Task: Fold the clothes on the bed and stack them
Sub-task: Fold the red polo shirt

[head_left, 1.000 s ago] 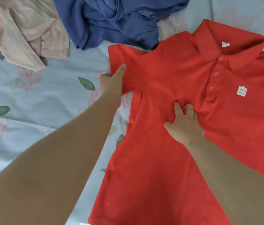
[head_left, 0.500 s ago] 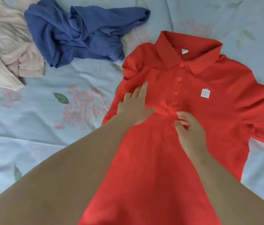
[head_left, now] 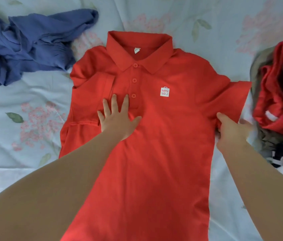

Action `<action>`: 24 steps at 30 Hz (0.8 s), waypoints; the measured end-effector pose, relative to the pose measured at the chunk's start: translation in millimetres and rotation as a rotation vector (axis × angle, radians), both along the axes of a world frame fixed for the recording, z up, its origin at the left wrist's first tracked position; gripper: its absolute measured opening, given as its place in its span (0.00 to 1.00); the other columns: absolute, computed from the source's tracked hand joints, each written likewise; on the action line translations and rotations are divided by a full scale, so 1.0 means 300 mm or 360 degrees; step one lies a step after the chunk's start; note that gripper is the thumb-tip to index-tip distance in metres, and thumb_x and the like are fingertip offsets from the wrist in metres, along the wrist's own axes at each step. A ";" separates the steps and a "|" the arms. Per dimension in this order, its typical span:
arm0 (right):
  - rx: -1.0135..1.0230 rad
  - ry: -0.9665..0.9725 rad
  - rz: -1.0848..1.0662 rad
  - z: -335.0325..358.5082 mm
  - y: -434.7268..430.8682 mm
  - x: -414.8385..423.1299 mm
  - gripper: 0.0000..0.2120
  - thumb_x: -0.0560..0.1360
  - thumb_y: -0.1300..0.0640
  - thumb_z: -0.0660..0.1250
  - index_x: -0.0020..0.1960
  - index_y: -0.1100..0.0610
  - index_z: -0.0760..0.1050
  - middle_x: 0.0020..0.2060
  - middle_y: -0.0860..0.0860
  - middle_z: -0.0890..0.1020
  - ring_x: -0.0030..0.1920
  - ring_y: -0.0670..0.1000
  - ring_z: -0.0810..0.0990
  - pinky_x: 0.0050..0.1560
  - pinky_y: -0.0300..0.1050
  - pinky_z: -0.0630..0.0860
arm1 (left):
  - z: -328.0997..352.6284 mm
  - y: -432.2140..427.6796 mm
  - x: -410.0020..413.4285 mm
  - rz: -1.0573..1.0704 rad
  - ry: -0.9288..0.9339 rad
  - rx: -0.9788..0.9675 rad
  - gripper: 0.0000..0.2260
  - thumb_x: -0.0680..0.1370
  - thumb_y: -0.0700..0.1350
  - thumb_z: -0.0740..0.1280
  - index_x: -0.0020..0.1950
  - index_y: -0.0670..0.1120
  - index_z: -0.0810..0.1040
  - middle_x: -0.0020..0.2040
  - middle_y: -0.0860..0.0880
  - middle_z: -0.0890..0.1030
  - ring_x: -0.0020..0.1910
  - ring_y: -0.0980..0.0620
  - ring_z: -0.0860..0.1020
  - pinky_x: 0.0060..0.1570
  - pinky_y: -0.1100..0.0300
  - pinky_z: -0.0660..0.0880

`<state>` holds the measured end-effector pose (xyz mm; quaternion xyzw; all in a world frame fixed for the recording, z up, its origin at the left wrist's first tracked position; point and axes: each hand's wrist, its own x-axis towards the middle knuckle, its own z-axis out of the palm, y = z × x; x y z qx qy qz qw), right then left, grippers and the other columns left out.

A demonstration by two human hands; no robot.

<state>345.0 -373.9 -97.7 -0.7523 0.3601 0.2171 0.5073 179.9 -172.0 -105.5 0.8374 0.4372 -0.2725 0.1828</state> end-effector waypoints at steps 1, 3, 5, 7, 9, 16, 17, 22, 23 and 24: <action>0.0185 0.0030 -0.0108 0.005 0.003 0.015 0.25 0.69 0.59 0.73 0.65 0.55 0.71 0.48 0.52 0.80 0.35 0.48 0.79 0.34 0.39 0.77 | 0.003 0.005 -0.002 0.0013 -0.0002 -0.0028 0.35 0.77 0.65 0.54 0.77 0.56 0.40 0.78 0.48 0.39 0.76 0.42 0.37 0.73 0.41 0.42; 0.0249 -0.0112 -0.0139 0.031 0.012 0.032 0.11 0.70 0.63 0.69 0.50 0.52 0.76 0.37 0.49 0.79 0.27 0.44 0.76 0.30 0.37 0.74 | 0.011 0.011 -0.003 0.0046 -0.0021 -0.0074 0.33 0.78 0.65 0.54 0.77 0.58 0.41 0.78 0.49 0.40 0.76 0.43 0.38 0.73 0.43 0.42; 0.0045 -0.0474 0.0197 0.064 0.039 0.028 0.12 0.69 0.61 0.67 0.52 0.51 0.78 0.43 0.48 0.81 0.38 0.45 0.81 0.43 0.41 0.79 | 0.027 0.026 0.000 0.0071 -0.0056 -0.0068 0.29 0.79 0.63 0.53 0.77 0.60 0.46 0.79 0.50 0.44 0.77 0.44 0.43 0.73 0.44 0.46; -0.0087 -0.0688 0.0823 0.101 0.093 -0.002 0.20 0.70 0.60 0.68 0.61 0.53 0.76 0.55 0.50 0.80 0.55 0.48 0.79 0.60 0.43 0.73 | 0.045 0.062 -0.004 0.0107 -0.0118 -0.0036 0.25 0.80 0.61 0.52 0.76 0.61 0.52 0.78 0.52 0.52 0.76 0.44 0.51 0.71 0.44 0.53; -0.0209 -0.0657 0.1576 0.092 0.145 -0.048 0.20 0.71 0.56 0.70 0.62 0.52 0.77 0.58 0.52 0.79 0.60 0.52 0.76 0.64 0.46 0.69 | 0.050 0.116 -0.024 0.0161 -0.0295 -0.0064 0.22 0.81 0.56 0.55 0.75 0.57 0.59 0.75 0.51 0.61 0.72 0.42 0.60 0.69 0.46 0.58; -0.0443 -0.0311 0.2052 0.072 0.318 -0.160 0.26 0.75 0.41 0.62 0.70 0.49 0.67 0.70 0.53 0.65 0.69 0.59 0.63 0.68 0.55 0.61 | 0.097 0.255 -0.102 0.0865 -0.1030 0.0400 0.13 0.79 0.39 0.59 0.62 0.45 0.75 0.60 0.42 0.73 0.58 0.43 0.72 0.59 0.54 0.67; -0.0457 -0.0236 0.2120 0.066 0.336 -0.168 0.29 0.75 0.41 0.62 0.73 0.48 0.62 0.73 0.54 0.61 0.71 0.59 0.60 0.69 0.56 0.59 | 0.099 0.282 -0.102 0.1097 -0.1029 0.0463 0.13 0.79 0.41 0.58 0.62 0.45 0.74 0.61 0.42 0.72 0.58 0.43 0.72 0.58 0.53 0.68; -0.0600 0.0097 0.2324 0.047 0.395 -0.169 0.36 0.74 0.43 0.64 0.77 0.47 0.52 0.77 0.52 0.46 0.74 0.62 0.50 0.72 0.55 0.54 | 0.064 0.457 -0.059 0.1697 -0.0908 -0.0085 0.22 0.74 0.58 0.65 0.49 0.38 0.76 0.38 0.47 0.74 0.35 0.49 0.72 0.36 0.59 0.70; -0.0618 0.0121 0.2342 0.044 0.406 -0.165 0.37 0.74 0.42 0.64 0.77 0.48 0.52 0.77 0.53 0.45 0.74 0.62 0.49 0.72 0.54 0.54 | 0.059 0.486 -0.053 0.1678 -0.0911 -0.0198 0.19 0.69 0.57 0.70 0.42 0.41 0.79 0.35 0.47 0.75 0.35 0.49 0.73 0.38 0.58 0.71; -0.0636 0.0163 0.2360 0.046 0.415 -0.161 0.37 0.74 0.42 0.64 0.77 0.48 0.51 0.77 0.53 0.44 0.75 0.63 0.48 0.72 0.55 0.54 | 0.056 0.511 -0.042 0.1654 -0.0922 -0.0252 0.12 0.65 0.54 0.72 0.35 0.46 0.80 0.33 0.48 0.77 0.36 0.48 0.74 0.40 0.57 0.71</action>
